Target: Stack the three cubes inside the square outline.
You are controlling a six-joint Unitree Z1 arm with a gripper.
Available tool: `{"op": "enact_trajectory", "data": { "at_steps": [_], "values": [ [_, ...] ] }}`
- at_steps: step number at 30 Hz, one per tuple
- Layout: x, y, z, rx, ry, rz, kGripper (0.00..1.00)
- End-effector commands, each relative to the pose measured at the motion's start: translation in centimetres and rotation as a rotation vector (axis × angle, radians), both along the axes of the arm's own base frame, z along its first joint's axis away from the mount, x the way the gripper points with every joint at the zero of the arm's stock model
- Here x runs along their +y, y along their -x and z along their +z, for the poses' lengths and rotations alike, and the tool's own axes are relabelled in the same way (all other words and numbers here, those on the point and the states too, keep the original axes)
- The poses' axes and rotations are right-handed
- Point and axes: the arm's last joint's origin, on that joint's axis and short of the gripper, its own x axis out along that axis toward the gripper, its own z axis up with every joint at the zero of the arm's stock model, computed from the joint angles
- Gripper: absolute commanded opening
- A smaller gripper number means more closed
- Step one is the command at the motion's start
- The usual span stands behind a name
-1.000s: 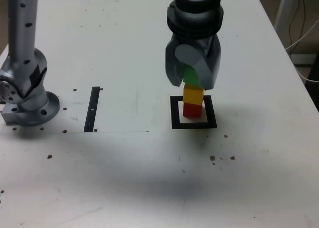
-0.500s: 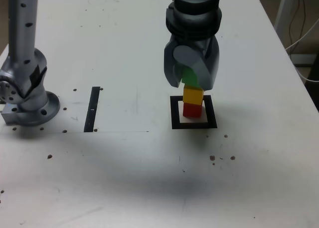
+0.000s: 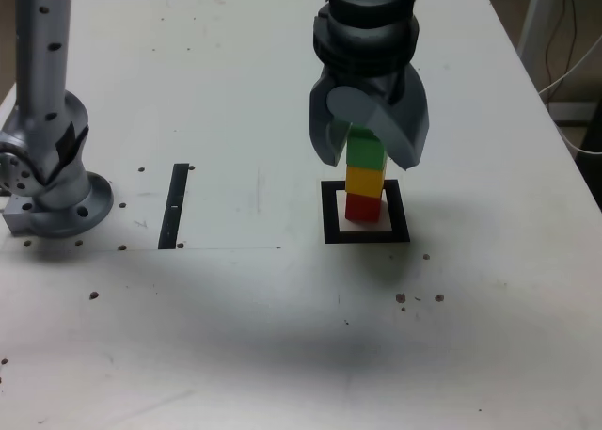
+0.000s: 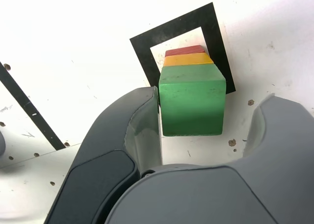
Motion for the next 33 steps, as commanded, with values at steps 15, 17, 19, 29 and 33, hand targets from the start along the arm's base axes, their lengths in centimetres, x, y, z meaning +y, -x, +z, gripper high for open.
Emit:
{"op": "enact_trajectory", "data": {
  "at_steps": [15, 17, 19, 29, 33],
  "values": [
    [1.4, 6.2, 5.7, -0.118, 0.017, 0.016, 0.99],
    [2.0, 7.4, 6.1, -0.124, 0.021, 0.028, 0.99],
    [2.6, 8.5, 6.1, -0.114, 0.025, 0.046, 0.99],
    [5.3, 13.4, 3.5, 0.003, 0.025, 0.121, 0.99],
    [5.5, 15.7, 2.0, 0.057, 0.019, 0.143, 0.99]
  ]
}}
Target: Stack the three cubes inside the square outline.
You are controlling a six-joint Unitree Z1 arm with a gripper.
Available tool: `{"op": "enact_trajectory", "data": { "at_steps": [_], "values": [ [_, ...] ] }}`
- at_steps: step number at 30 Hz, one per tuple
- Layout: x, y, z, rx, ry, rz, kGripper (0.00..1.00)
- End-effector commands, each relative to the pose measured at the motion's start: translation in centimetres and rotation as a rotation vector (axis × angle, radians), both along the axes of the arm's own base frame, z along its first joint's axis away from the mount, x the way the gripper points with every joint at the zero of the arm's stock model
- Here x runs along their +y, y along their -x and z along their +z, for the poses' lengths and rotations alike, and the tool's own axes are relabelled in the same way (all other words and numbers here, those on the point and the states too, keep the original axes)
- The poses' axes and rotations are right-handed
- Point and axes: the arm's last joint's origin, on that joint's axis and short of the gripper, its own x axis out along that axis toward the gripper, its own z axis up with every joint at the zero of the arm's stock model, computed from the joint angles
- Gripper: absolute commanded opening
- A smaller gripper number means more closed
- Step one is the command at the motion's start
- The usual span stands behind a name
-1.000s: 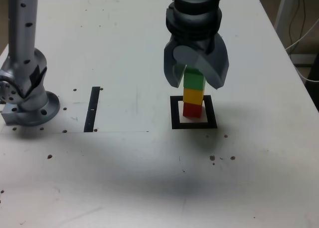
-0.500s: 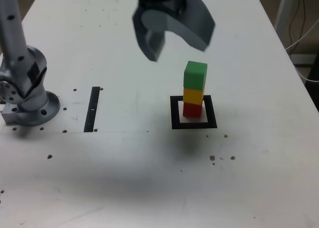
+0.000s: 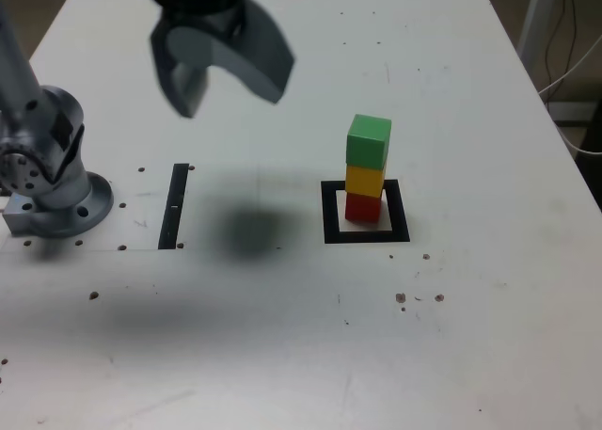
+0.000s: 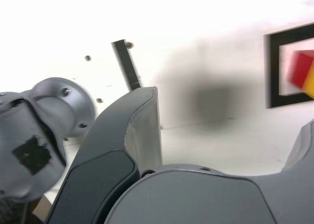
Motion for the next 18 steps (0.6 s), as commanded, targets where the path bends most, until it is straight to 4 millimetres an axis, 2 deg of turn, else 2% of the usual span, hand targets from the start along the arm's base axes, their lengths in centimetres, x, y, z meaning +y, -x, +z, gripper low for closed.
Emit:
{"op": "enact_trajectory", "data": {
  "at_steps": [1, 8, 18],
  "values": [
    [0.1, 1.5, -1.1, 0.032, 0.002, 0.017, 0.99],
    [0.0, 4.7, -5.3, 0.085, 0.042, 0.042, 0.99],
    [-0.3, 6.4, -10.1, 0.059, 0.104, 0.136, 0.99]
  ]
}}
